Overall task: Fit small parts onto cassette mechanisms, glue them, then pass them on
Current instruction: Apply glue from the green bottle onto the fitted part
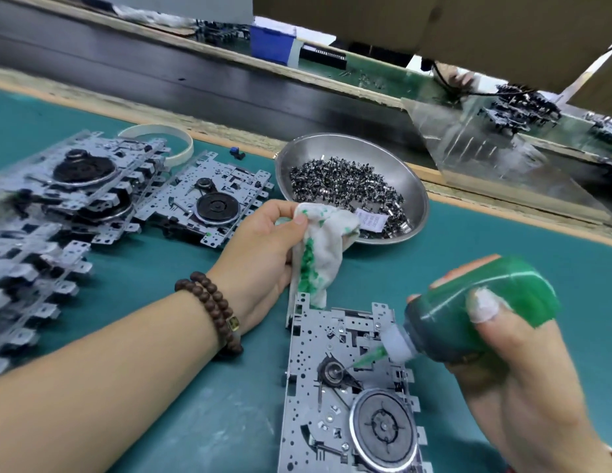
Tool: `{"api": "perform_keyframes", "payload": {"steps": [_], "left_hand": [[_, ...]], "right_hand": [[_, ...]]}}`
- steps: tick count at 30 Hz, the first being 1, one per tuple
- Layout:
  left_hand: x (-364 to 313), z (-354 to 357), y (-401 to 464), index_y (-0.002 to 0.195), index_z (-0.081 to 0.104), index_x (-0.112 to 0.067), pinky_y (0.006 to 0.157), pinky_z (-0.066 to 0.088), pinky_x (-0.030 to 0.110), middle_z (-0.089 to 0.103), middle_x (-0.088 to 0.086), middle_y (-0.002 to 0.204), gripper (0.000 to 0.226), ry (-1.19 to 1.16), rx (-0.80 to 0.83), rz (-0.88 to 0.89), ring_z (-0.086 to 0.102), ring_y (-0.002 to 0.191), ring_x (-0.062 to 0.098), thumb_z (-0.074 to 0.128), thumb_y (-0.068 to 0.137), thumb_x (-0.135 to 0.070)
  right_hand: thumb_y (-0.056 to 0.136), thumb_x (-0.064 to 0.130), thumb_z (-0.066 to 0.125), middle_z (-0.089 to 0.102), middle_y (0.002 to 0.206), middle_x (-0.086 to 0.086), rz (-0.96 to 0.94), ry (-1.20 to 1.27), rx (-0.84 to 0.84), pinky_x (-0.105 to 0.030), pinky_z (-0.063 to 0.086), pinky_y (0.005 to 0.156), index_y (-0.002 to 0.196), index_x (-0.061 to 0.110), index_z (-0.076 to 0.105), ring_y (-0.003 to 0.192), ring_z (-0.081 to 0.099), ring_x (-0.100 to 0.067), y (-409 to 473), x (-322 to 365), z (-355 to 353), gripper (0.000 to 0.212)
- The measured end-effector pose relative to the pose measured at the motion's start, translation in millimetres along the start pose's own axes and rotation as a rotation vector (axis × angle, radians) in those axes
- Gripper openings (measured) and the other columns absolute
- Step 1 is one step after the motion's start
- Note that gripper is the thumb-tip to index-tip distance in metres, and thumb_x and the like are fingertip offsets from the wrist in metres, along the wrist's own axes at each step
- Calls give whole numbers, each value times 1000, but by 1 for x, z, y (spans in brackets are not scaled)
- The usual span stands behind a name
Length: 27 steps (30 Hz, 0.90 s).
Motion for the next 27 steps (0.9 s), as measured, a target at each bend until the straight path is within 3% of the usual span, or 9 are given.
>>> {"api": "perform_keyframes", "payload": {"steps": [2, 4, 6, 8, 11, 19, 22, 27], "left_hand": [[0, 0, 1, 94, 53, -8, 80, 56, 37, 68, 19, 97, 13, 14, 4, 7, 67, 88, 26, 41, 96, -5], [-2, 1, 0, 94, 53, -11, 70, 57, 31, 69, 12, 86, 15, 18, 20, 22, 66, 73, 16, 40, 96, -4], [-4, 3, -2, 98, 53, -13, 66, 58, 28, 70, 5, 83, 17, 28, 52, 36, 65, 67, 11, 40, 95, -2], [-5, 7, -2, 103, 52, -15, 62, 57, 26, 72, 0, 83, 25, 39, 94, 57, 66, 68, 9, 41, 92, 5], [-7, 8, -3, 108, 52, -19, 60, 55, 22, 73, -1, 82, 37, 51, 120, 88, 68, 71, 8, 42, 89, 12], [-7, 10, -2, 137, 38, -29, 56, 54, 21, 73, -1, 86, 66, 77, 142, 88, 68, 71, 9, 51, 85, 9], [-7, 11, -3, 141, 33, -30, 56, 54, 23, 73, -1, 79, 63, 71, 158, 64, 68, 67, 10, 47, 90, 3], [-6, 12, -3, 136, 39, -29, 61, 58, 28, 73, 3, 83, 52, 49, 149, 28, 69, 69, 14, 38, 95, 2]], "right_hand": [[49, 46, 81, 63, 61, 6, 29, 5, 8, -19, 42, 49, 68, 27, 67, 54, 58, -10, 0, -3, 2, 30], [46, 56, 81, 62, 61, 6, 42, 1, -15, -17, 42, 50, 67, 27, 67, 54, 57, -11, 0, -4, 1, 40], [47, 48, 81, 61, 60, 6, 60, 0, -33, -17, 41, 51, 65, 26, 67, 54, 55, -11, 0, -6, -3, 32], [50, 44, 79, 61, 60, 6, 78, -2, -34, -17, 41, 52, 64, 26, 67, 54, 55, -12, 1, -8, -3, 26], [44, 59, 81, 62, 62, 7, 94, -14, -21, -16, 41, 52, 66, 27, 67, 55, 57, -10, 0, -9, 1, 41], [51, 43, 78, 60, 59, 5, 105, 15, -71, -14, 40, 51, 64, 24, 67, 53, 54, -10, 0, -9, -8, 26], [49, 47, 80, 60, 60, 6, 107, 12, -54, -15, 41, 51, 66, 25, 66, 54, 55, -11, 0, -9, -3, 31], [42, 54, 83, 60, 62, 5, 124, 62, -122, -13, 40, 48, 66, 25, 67, 55, 57, -10, 1, -13, -9, 42]]}}
Point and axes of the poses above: each hand's wrist, its own y-axis towards the middle knuckle, its own z-axis out of the palm, x = y × z, the point moved 8 cm from there along y, towards the middle knuckle
